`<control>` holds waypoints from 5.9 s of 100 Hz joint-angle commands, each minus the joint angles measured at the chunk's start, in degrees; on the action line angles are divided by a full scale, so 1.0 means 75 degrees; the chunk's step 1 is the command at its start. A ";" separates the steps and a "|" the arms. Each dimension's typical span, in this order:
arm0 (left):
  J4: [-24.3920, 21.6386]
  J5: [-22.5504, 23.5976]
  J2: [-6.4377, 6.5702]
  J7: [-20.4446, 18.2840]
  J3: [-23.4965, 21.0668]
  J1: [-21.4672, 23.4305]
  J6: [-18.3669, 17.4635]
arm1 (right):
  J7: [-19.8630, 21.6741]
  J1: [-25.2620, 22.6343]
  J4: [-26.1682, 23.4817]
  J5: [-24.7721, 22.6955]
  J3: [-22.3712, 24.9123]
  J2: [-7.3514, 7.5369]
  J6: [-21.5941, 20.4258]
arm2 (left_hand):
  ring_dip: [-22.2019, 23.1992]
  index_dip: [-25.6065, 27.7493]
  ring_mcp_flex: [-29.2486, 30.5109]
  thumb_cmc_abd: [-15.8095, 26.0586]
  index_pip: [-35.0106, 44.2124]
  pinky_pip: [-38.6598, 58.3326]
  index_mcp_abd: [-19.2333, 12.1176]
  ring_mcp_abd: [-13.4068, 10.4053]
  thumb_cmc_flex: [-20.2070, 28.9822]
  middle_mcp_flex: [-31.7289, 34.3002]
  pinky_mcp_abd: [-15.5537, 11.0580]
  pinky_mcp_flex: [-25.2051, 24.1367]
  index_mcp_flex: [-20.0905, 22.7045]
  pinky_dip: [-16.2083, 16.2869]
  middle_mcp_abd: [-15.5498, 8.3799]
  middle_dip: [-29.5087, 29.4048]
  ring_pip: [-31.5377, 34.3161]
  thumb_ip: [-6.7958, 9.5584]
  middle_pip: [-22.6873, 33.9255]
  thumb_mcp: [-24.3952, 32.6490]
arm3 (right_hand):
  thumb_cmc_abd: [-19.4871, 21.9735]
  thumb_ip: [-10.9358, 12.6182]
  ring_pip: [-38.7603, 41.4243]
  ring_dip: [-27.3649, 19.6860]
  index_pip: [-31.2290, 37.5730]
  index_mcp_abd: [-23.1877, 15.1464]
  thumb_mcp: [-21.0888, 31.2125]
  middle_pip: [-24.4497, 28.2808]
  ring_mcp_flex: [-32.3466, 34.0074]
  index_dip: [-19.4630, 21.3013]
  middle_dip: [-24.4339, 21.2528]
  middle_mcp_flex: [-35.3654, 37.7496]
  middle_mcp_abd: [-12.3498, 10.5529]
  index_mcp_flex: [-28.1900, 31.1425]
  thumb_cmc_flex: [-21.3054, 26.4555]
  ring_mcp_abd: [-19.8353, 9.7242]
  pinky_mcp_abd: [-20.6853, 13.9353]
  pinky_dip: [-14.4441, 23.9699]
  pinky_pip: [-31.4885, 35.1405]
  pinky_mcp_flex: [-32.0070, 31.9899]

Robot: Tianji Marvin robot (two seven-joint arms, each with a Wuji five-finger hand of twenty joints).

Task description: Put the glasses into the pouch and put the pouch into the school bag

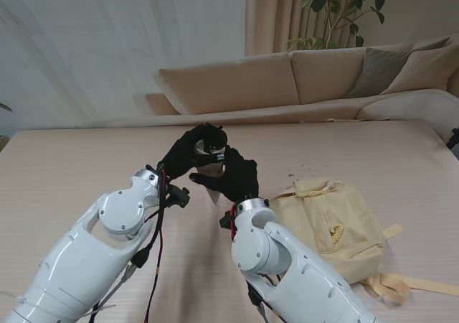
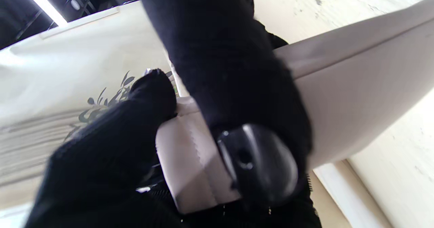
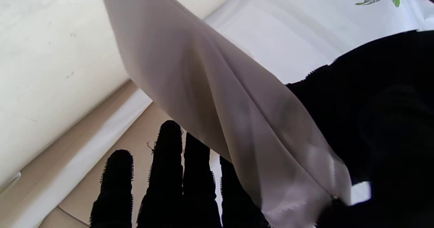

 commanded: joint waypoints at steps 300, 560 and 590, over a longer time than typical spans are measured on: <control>-0.1394 0.5535 0.0746 -0.0242 -0.1872 0.0811 -0.2805 | 0.0931 -0.0159 -0.0573 0.0657 0.0639 0.0194 -0.0335 | 0.0360 0.0850 0.0360 -0.0222 -0.0004 -0.0785 -0.4537 -0.1036 0.0744 0.3958 0.0436 -0.1953 0.3750 -0.0046 -0.2585 0.2772 -0.0143 -0.0290 -0.2005 0.0152 | -0.3560 -0.1885 0.2597 0.0303 0.1431 -0.2468 0.5740 0.0474 0.4552 0.1831 0.1136 0.6557 0.0596 0.6033 0.3166 0.0829 0.0818 -0.0095 0.2208 0.1066; -0.1163 0.2949 0.0733 -0.1237 -0.1599 0.0715 -0.2372 | 0.2331 -0.0365 -0.0940 0.2227 0.0964 0.0483 -0.1091 | 0.1177 0.1439 0.1764 0.0340 0.0283 -0.0270 -0.3499 -0.0392 0.1831 0.4239 -0.0351 0.0203 0.3597 -0.0233 -0.1702 0.2354 -0.0848 -0.0125 -0.2324 -0.0246 | -0.1607 -0.1462 0.0289 -0.0033 0.0136 -0.1571 0.3735 -0.1272 0.2821 -0.0930 -0.0322 0.4410 0.0154 0.4664 0.2286 0.0638 0.0649 -0.0125 0.0859 0.0666; -0.1230 0.3278 0.0712 -0.1010 -0.1736 0.0734 -0.2444 | 0.3492 -0.0317 -0.1122 0.2594 0.1169 0.0799 -0.1124 | 0.1249 0.2042 0.1500 0.0248 0.0624 -0.0319 -0.3896 -0.0262 0.1915 0.4109 -0.0486 -0.0057 0.3857 -0.0194 -0.1949 0.2380 -0.0835 -0.0097 -0.2155 -0.0108 | -0.1009 -0.1306 0.0321 0.0040 0.0445 -0.2032 0.3966 -0.1160 0.2907 -0.1020 -0.0219 0.4707 0.0091 0.5404 0.2375 0.0687 0.0794 -0.0045 0.0399 0.0737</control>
